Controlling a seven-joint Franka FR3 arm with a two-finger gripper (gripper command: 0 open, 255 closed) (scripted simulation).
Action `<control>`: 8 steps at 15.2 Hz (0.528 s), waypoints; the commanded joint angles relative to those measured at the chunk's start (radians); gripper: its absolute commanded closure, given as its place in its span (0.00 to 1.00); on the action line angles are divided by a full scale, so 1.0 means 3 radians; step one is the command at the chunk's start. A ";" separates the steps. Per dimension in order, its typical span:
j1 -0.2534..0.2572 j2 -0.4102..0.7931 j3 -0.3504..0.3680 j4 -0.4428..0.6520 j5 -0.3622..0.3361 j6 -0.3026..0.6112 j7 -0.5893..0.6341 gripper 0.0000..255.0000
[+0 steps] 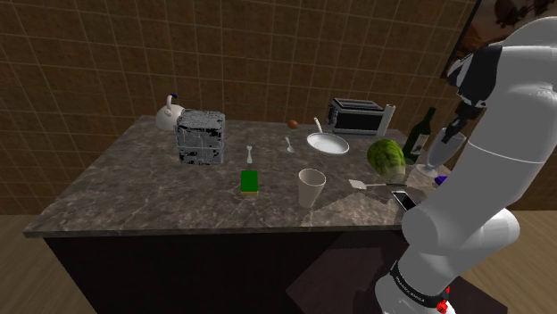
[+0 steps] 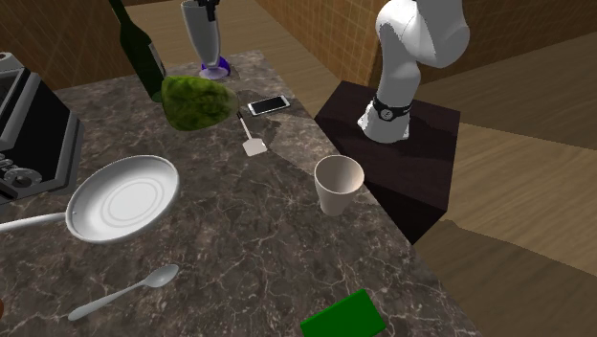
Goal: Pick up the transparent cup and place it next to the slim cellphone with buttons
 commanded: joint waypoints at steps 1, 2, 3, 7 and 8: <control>0.0002 0.0002 0.0003 -0.0090 0.0010 0.0096 -0.0015 1.00; 0.0000 0.0015 0.0005 -0.0123 0.0024 0.0137 -0.0027 1.00; -0.0002 0.0029 0.0007 -0.0156 0.0038 0.0178 -0.0039 1.00; -0.0015 0.0093 0.0019 -0.0277 0.0104 0.0338 -0.0095 1.00; -0.0019 0.0111 0.0022 -0.0305 0.0123 0.0377 -0.0110 1.00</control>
